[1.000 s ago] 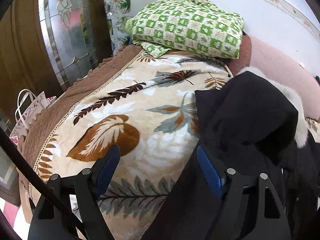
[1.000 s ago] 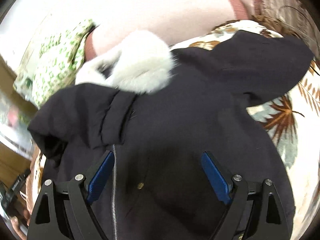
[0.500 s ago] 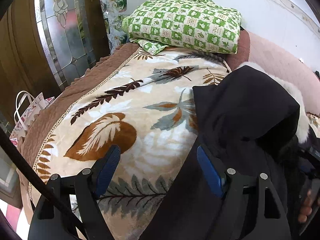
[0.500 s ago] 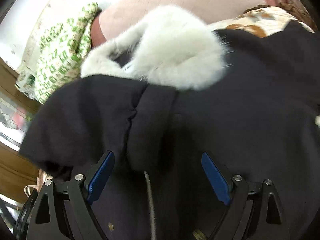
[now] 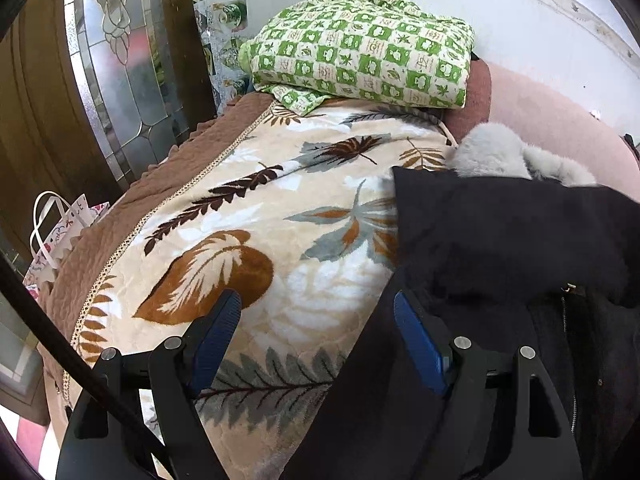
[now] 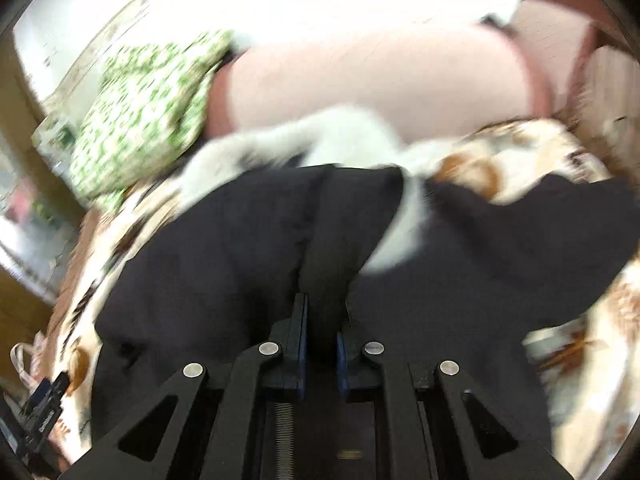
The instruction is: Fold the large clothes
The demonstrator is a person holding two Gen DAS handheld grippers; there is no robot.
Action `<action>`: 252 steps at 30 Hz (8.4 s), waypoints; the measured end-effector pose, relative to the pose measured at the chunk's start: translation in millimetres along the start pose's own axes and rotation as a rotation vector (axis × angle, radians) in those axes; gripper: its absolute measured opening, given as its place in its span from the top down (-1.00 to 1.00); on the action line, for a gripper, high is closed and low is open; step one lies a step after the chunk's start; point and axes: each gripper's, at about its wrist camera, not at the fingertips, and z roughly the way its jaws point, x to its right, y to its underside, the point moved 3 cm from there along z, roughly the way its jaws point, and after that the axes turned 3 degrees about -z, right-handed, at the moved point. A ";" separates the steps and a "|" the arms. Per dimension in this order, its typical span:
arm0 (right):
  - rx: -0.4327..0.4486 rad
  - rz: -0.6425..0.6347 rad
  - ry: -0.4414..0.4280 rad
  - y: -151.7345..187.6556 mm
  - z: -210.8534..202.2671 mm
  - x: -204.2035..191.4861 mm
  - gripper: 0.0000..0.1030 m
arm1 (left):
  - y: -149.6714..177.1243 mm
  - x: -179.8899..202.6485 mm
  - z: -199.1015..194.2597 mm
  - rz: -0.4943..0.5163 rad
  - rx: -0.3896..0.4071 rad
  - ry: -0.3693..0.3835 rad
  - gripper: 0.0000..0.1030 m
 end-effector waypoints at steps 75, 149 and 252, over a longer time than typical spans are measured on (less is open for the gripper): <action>-0.009 0.519 0.234 63.8 24.9 315.1 -0.37 | 39.5 59.9 43.9 0.124 -0.114 0.029 -0.52; -0.004 -0.505 0.089 34.0 79.7 -181.8 0.61 | -16.4 -40.4 14.9 -0.218 -0.047 0.077 -0.54; 0.180 -0.052 0.118 225.6 -137.9 75.5 -0.74 | 109.7 15.7 -104.1 0.144 -0.027 0.011 -0.54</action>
